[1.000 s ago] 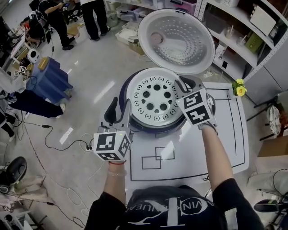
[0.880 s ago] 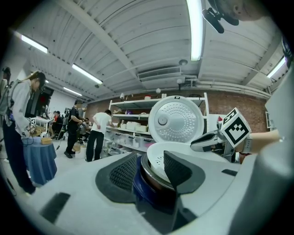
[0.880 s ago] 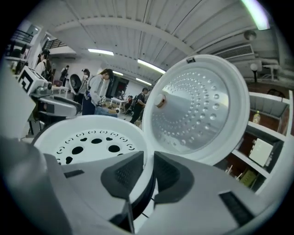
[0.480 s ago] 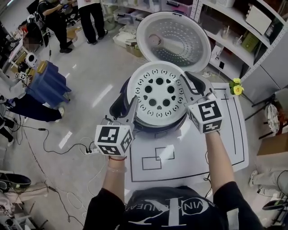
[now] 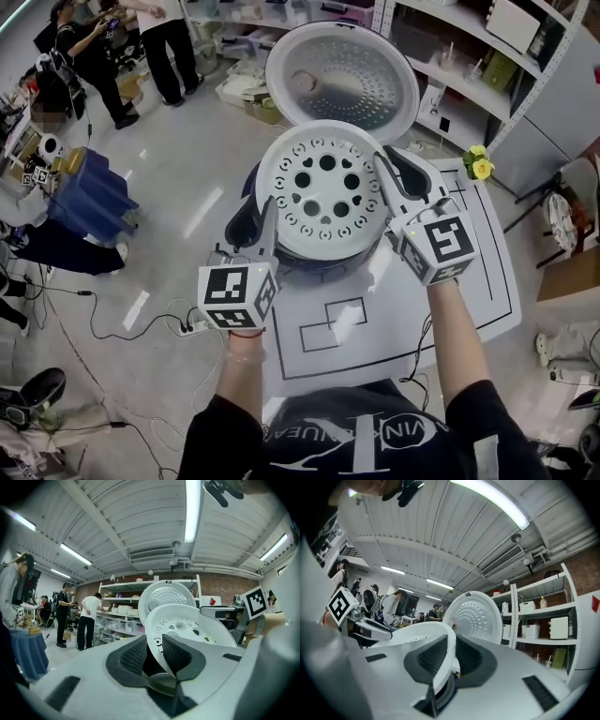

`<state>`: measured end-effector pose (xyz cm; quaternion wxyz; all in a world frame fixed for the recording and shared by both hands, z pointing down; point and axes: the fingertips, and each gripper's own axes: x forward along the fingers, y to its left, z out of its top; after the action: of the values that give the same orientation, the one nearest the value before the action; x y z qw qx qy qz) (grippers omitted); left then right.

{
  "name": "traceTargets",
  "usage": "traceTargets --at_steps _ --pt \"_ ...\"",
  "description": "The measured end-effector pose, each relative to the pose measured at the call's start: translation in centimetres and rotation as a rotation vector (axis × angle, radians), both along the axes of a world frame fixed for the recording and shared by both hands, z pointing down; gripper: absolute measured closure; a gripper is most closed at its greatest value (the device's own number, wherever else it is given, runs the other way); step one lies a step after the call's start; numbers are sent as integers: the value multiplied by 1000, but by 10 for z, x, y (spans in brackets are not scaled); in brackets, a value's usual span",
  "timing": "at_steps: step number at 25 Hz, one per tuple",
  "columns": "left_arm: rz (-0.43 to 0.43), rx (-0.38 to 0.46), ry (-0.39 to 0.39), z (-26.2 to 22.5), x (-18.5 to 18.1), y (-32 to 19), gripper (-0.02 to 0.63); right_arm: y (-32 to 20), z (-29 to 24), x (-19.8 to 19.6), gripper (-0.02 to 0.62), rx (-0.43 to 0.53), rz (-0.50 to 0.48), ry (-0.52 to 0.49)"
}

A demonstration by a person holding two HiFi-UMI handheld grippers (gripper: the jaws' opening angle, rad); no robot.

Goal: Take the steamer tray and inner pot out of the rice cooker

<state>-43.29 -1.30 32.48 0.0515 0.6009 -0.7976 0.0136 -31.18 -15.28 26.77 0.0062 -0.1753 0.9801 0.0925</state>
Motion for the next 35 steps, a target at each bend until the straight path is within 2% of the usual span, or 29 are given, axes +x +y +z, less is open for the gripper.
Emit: traceTargets --at_steps 5,9,13,19,26,35 --pt "13 57 1 -11 3 10 509 18 -19 9 546 15 12 -60" --pt "45 96 -16 -19 38 -6 511 5 -25 52 546 23 47 -113" --pt "85 124 -21 -38 56 -12 514 3 -37 77 548 20 89 -132" --pt "198 141 6 -49 83 -31 515 -2 -48 116 548 23 194 -127" --pt "320 120 46 -35 175 -90 517 -51 -25 218 548 -6 320 -108" --pt "453 40 67 -1 244 -146 520 -93 23 299 548 -107 472 -73"
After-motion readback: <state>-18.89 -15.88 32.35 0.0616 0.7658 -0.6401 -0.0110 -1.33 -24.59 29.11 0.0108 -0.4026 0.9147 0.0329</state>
